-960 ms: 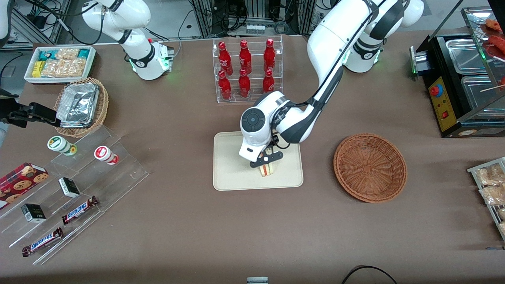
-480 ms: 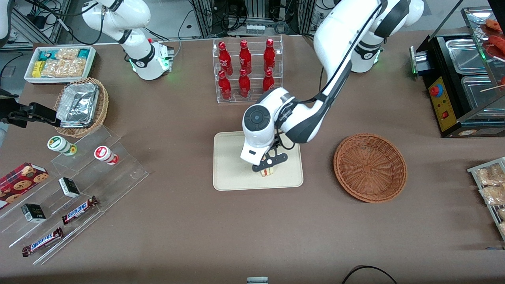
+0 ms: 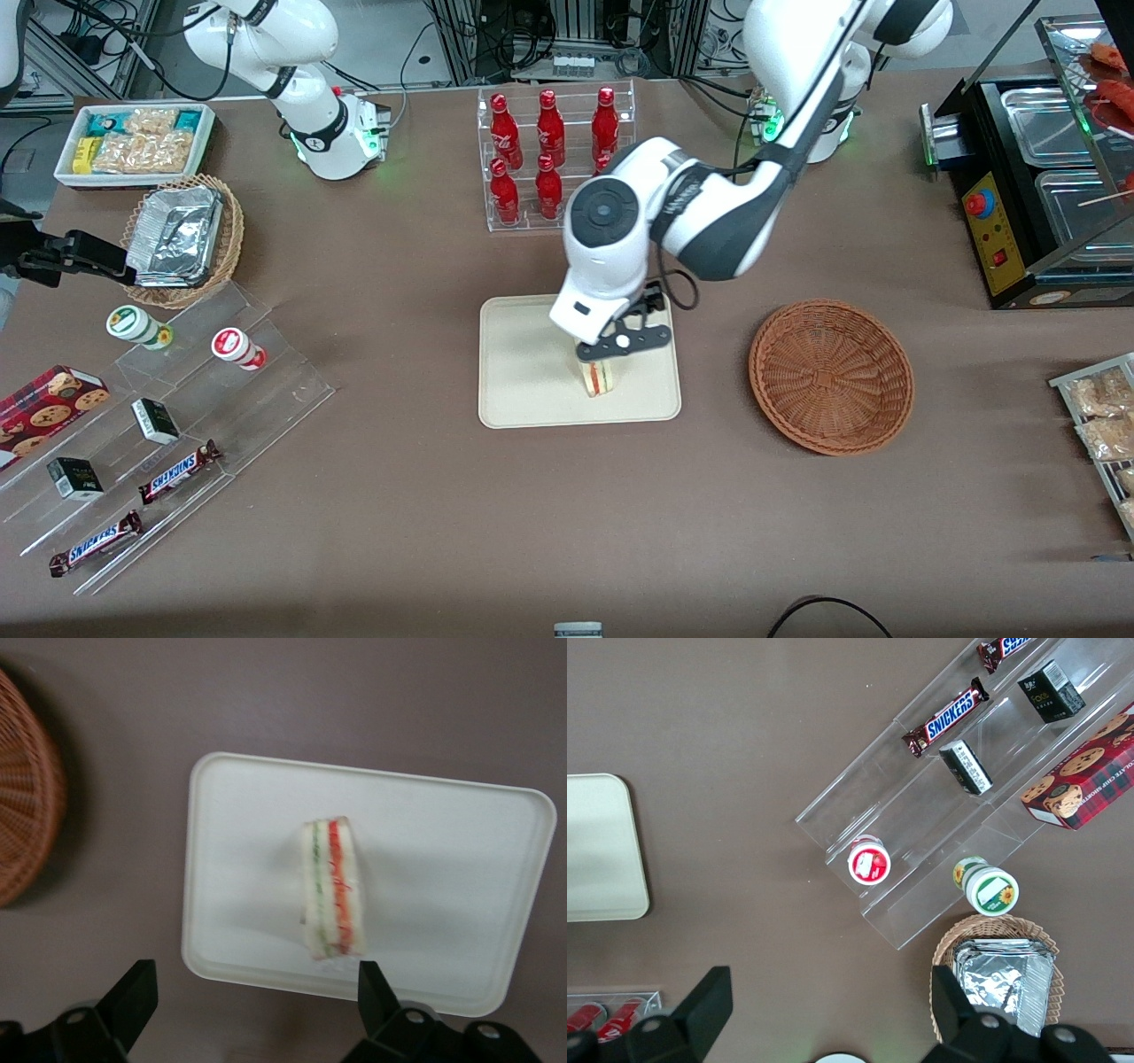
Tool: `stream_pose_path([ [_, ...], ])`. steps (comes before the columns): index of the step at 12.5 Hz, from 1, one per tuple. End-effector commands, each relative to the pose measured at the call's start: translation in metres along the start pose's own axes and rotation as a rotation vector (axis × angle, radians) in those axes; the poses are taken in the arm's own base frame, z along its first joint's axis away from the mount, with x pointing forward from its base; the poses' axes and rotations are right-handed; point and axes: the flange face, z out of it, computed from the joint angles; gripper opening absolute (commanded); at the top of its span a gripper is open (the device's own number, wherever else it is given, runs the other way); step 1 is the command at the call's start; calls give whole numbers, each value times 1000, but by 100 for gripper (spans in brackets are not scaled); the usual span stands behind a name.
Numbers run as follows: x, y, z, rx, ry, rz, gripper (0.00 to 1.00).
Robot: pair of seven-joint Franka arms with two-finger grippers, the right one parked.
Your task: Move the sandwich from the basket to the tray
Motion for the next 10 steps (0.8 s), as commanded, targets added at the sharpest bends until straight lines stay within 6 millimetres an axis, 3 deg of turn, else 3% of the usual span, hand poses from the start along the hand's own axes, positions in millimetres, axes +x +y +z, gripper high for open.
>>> stream_pose_path([
  [1, 15, -50, -17, 83, -22, -18, 100],
  [3, 40, -88, -13, 126, -24, -32, 100],
  [6, 71, -171, -32, 106, -55, 49, 100],
  [10, 76, -268, -65, 68, -121, 107, 100],
])
